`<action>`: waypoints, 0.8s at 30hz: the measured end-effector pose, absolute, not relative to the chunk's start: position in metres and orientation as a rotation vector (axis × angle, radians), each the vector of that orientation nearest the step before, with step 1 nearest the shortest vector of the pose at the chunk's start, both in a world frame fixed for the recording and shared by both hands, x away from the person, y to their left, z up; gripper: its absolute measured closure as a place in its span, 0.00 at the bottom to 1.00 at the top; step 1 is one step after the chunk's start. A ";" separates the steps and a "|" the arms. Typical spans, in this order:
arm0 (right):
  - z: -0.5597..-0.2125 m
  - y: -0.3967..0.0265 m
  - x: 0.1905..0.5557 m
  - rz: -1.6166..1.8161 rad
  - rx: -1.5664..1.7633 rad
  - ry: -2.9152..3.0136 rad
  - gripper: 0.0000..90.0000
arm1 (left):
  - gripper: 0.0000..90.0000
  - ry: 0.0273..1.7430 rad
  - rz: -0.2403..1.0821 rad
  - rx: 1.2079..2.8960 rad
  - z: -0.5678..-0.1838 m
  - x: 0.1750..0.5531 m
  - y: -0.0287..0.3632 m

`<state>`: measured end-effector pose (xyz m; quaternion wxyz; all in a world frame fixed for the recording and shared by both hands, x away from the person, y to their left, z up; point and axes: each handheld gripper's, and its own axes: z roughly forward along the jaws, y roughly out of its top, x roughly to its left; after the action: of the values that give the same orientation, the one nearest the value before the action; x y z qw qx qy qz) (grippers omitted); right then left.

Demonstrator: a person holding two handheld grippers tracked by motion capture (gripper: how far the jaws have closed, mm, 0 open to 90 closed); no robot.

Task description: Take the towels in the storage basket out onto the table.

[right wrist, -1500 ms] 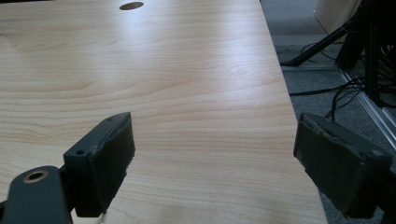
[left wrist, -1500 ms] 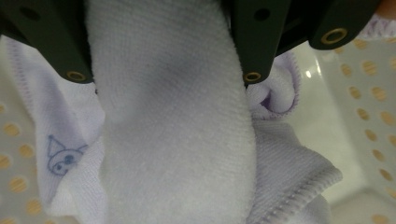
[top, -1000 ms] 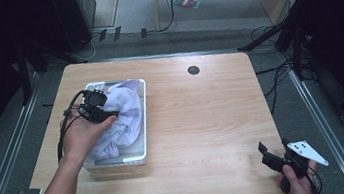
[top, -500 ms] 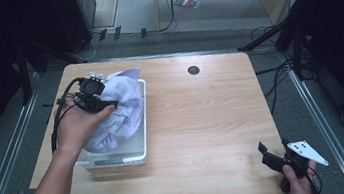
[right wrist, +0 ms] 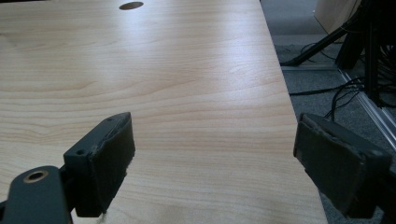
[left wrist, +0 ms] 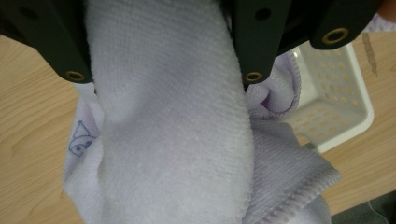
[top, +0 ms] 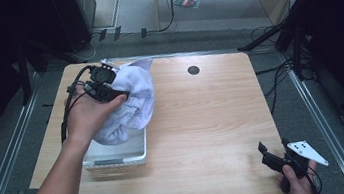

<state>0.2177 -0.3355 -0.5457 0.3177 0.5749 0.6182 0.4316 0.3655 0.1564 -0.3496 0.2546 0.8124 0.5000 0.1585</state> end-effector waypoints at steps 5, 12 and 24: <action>-0.546 -0.335 0.218 1.134 1.514 1.627 0.14 | 0.65 1.322 0.414 2.202 -0.343 0.365 0.133; -0.546 -0.336 0.218 1.137 1.512 1.627 0.14 | 0.65 1.271 0.383 2.220 -0.342 0.362 0.094; -0.546 -0.336 0.218 1.142 1.514 1.627 0.14 | 0.65 1.208 0.320 2.239 -0.352 0.361 0.048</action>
<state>0.2176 -0.3360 -0.5458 0.3159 0.5750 0.6178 0.4335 0.3610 0.0483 -0.3523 0.2847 0.8371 0.4515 0.1195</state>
